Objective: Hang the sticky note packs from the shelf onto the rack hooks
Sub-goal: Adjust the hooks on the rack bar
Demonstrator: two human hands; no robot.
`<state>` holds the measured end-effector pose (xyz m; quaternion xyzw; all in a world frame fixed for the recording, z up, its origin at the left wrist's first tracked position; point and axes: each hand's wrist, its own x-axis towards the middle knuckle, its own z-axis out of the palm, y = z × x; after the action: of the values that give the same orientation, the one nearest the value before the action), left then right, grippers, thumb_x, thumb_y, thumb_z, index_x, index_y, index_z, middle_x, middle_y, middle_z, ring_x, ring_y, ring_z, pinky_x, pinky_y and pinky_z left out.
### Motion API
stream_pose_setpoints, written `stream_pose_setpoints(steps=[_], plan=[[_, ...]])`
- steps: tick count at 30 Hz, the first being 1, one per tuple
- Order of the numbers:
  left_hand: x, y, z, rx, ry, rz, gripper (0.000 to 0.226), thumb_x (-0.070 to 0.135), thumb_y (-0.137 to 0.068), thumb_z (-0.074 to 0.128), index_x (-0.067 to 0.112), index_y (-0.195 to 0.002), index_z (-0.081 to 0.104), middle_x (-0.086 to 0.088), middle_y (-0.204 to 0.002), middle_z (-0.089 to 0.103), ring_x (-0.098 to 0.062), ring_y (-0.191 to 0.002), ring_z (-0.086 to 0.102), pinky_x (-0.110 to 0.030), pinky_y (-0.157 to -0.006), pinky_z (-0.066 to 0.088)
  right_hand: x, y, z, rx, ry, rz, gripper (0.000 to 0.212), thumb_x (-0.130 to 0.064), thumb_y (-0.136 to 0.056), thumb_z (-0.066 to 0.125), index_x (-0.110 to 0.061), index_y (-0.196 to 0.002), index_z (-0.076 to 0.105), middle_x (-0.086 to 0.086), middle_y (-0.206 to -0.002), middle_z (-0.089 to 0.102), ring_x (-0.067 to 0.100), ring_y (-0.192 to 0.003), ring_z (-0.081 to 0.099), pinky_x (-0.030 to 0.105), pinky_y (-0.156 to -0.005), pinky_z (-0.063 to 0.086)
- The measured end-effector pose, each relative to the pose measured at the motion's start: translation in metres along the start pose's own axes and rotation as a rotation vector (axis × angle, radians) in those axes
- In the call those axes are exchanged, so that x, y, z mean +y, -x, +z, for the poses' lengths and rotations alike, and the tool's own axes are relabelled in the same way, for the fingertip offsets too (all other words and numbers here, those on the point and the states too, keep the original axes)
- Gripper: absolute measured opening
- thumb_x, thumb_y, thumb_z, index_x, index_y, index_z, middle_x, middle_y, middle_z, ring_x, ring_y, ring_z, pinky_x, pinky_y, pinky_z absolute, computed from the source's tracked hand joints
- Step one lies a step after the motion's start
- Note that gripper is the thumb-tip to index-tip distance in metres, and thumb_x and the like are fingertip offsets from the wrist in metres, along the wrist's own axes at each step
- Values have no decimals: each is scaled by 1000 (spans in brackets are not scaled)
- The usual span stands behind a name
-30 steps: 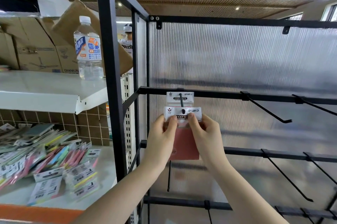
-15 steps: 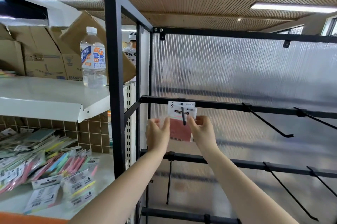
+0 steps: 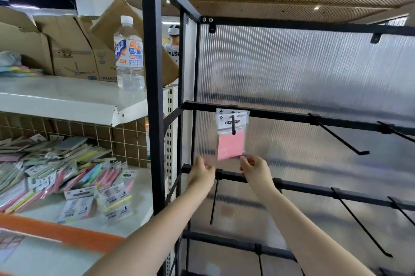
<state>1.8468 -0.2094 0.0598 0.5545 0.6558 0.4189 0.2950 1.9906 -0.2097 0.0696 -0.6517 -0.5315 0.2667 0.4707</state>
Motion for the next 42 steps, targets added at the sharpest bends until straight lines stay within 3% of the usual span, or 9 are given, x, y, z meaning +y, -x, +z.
stream_pose_setpoints(steps=[5, 9, 14, 17, 21, 25, 35, 39, 42], plan=[[-25, 41, -9, -109, -92, 166, 9, 23, -97, 46, 24, -105, 50, 8, -101, 59, -9, -84, 58, -24, -67, 48, 7, 45, 6, -110, 65, -142, 21, -25, -97, 50, -27, -77, 55, -5, -71, 63, 13, -63, 61, 17, -50, 42], [-35, 80, -36, -147, -89, 278, 18, 20, -96, 49, 23, -111, 60, 11, -103, 65, -5, -88, 61, -20, -74, 51, -5, 77, 13, -202, 27, -285, 19, -24, -97, 51, -23, -79, 60, -3, -71, 64, 19, -68, 62, 30, -60, 50], [-65, 129, -87, -142, -77, 213, 19, 10, -94, 49, 15, -105, 64, 1, -97, 70, -15, -90, 65, -36, -85, 51, -22, 119, 36, -345, -25, -378, 25, -18, -95, 50, -29, -74, 58, -7, -66, 62, 3, -56, 55, 12, -49, 41], [-87, 150, -117, -116, -66, 170, 19, 8, -94, 49, 17, -99, 65, 4, -93, 70, -9, -88, 65, -34, -86, 50, -29, 145, 55, -448, -11, -445, 20, -21, -93, 50, -26, -76, 60, -8, -65, 62, 7, -61, 58, 24, -60, 47], [-120, 164, -154, -32, -92, 100, 21, 6, -94, 48, 17, -96, 66, 8, -87, 69, -9, -86, 64, -32, -85, 51, -37, 178, 89, -568, 20, -581, 15, -24, -93, 52, -23, -80, 60, -10, -66, 62, 8, -62, 57, 31, -58, 47], [-150, 156, -187, 38, -106, 76, 31, 2, -91, 49, 30, -88, 63, 18, -79, 65, 6, -77, 61, -15, -77, 48, -48, 193, 137, -679, 94, -639, 15, -30, -93, 51, -21, -83, 59, -6, -71, 61, 15, -65, 57, 37, -61, 49], [-216, 63, -250, 28, -282, 7, 23, 5, -93, 48, 9, -111, 63, -4, -112, 66, -18, -101, 61, -24, -84, 45, -56, 159, 277, -635, 442, -373, 22, -19, -92, 48, -14, -109, 59, 7, -111, 63, 27, -98, 61, 34, -78, 49], [-243, 18, -259, 11, -359, -17, 31, 4, -90, 51, 7, -120, 57, -9, -122, 61, -23, -111, 57, -28, -89, 42, -54, 138, 317, -551, 563, -288, 37, -14, -91, 47, -12, -127, 50, 11, -130, 48, 30, -122, 44, 38, -97, 43], [-262, -14, -267, 33, -359, -51, 37, 7, -89, 56, 5, -125, 53, -14, -125, 58, -27, -117, 53, -33, -95, 40, -55, 128, 341, -503, 646, -270, 41, -16, -91, 48, -8, -131, 46, 13, -133, 43, 32, -125, 39, 40, -101, 38]])
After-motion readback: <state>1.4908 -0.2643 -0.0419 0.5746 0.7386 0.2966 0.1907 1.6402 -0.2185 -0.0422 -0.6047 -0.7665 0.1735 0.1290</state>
